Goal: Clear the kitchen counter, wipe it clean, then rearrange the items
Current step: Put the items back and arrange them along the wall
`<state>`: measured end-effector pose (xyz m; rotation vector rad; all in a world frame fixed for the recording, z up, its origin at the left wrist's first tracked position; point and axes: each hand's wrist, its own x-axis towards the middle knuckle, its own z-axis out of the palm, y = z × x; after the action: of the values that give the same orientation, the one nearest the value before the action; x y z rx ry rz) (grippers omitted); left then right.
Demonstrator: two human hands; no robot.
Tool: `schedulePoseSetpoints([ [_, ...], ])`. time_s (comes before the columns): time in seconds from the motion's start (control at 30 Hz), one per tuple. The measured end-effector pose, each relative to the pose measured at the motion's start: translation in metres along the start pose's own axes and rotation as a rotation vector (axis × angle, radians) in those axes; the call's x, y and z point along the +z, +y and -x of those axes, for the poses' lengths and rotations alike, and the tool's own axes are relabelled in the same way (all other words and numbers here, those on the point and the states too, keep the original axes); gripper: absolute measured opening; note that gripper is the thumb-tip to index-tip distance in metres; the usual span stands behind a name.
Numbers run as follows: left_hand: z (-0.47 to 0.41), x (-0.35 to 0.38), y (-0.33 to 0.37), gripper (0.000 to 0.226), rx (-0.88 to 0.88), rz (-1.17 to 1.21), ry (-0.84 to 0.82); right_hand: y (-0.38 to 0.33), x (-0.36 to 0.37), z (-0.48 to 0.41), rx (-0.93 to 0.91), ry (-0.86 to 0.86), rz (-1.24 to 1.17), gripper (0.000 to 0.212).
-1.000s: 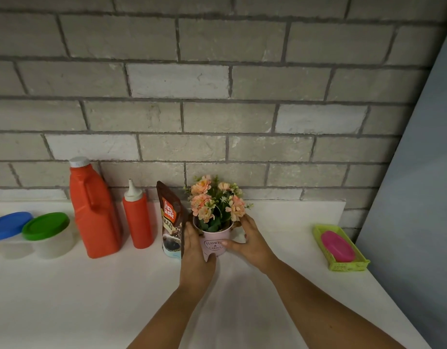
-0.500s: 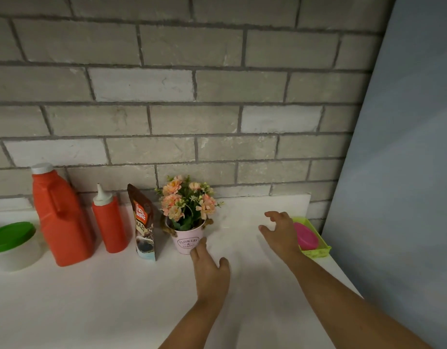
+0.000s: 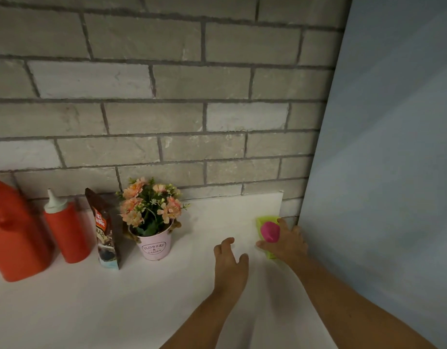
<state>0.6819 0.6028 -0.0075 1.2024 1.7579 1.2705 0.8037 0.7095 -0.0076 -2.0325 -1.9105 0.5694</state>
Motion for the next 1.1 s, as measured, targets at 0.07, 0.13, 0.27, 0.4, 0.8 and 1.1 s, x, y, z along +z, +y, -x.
schedulePoseSetpoints([
  [0.07,-0.002,0.004,0.0,0.045,-0.006,-0.013,-0.011,0.001,0.003,-0.002,-0.009,0.002,0.015,0.098],
  [0.13,-0.005,0.006,-0.001,0.044,-0.015,-0.027,-0.015,0.003,0.005,-0.002,-0.016,0.025,0.023,0.091],
  [0.27,-0.009,0.006,-0.006,0.042,-0.036,-0.04,-0.013,0.003,0.006,-0.001,-0.025,0.051,-0.004,0.085],
  [0.4,-0.01,-0.002,-0.007,0.04,-0.051,-0.006,-0.014,0.0,0.008,0.009,-0.054,0.049,-0.07,0.083],
  [0.8,0.014,-0.047,-0.009,0.044,-0.311,0.347,-0.059,-0.038,0.012,0.09,-0.239,0.018,-0.156,0.082],
  [1.1,0.049,-0.115,-0.014,0.044,-0.352,0.564,-0.16,-0.089,0.02,0.176,-0.342,-0.07,-0.197,0.084],
])
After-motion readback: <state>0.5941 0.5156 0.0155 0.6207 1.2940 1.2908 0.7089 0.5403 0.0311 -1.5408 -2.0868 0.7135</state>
